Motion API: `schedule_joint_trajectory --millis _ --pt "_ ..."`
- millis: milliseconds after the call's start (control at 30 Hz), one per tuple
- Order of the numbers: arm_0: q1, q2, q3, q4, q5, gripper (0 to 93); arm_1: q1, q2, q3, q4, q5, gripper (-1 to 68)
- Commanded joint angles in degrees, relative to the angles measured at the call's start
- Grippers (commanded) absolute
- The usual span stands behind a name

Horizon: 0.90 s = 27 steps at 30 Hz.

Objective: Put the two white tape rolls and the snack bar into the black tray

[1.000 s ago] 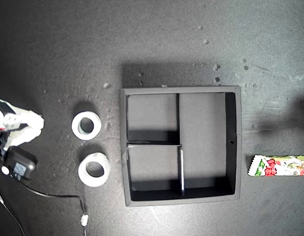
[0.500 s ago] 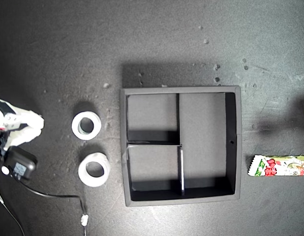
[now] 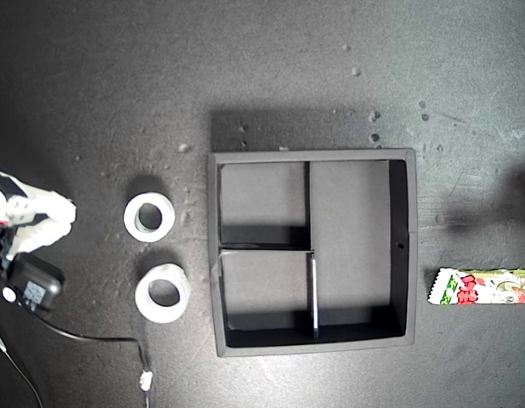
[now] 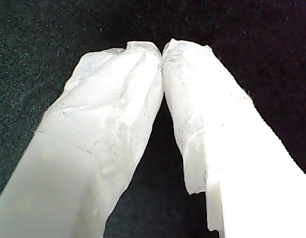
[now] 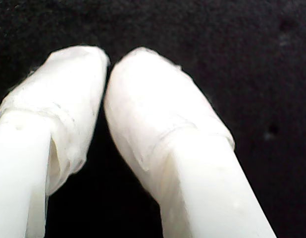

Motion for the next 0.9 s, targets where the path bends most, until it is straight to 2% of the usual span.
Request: schedule_joint_trajectory --millis 0,67,100,233,267,367,433,500,600,733,867 --pt "0.00 2.64 3.25 1.05 -8.26 0.8 0.18 0.00 0.70 0.18 4.39 -0.1" --pt "0.53 2.64 3.25 -0.09 -16.70 0.8 1.67 0.00 0.70 -0.18 11.34 2.1" --pt "0.44 2.64 3.25 -1.05 -20.30 0.5 3.60 0.00 0.70 -1.58 11.51 0.5" --pt "0.18 2.64 3.25 -8.79 -26.54 0.1 7.47 0.00 0.70 -11.51 -0.79 -0.2" --pt "-0.44 2.64 3.25 -11.07 -25.14 0.1 8.00 0.00 0.70 -14.33 -3.78 -0.2" --pt "-2.11 2.64 3.25 -23.20 -9.32 0.1 8.09 0.00 0.70 -23.82 -11.16 -0.3" --pt "-2.02 2.64 3.25 -29.88 -1.41 0.0 7.03 0.00 0.70 -28.74 -12.66 -0.4" --pt "-0.09 2.64 3.25 -31.82 -4.83 0.0 5.80 0.00 0.70 -32.17 -12.92 -0.4" --pt "-1.85 2.64 3.25 -41.04 8.44 0.0 3.78 0.00 0.70 -34.72 -13.54 -0.4" --pt "-6.15 2.81 3.25 -43.24 9.23 11.7 -0.09 0.00 0.70 -36.30 -13.54 -0.4" --pt "-6.06 2.81 1.85 -45.35 10.55 20.8 -2.20 0.00 0.70 -39.90 -15.64 -0.4"
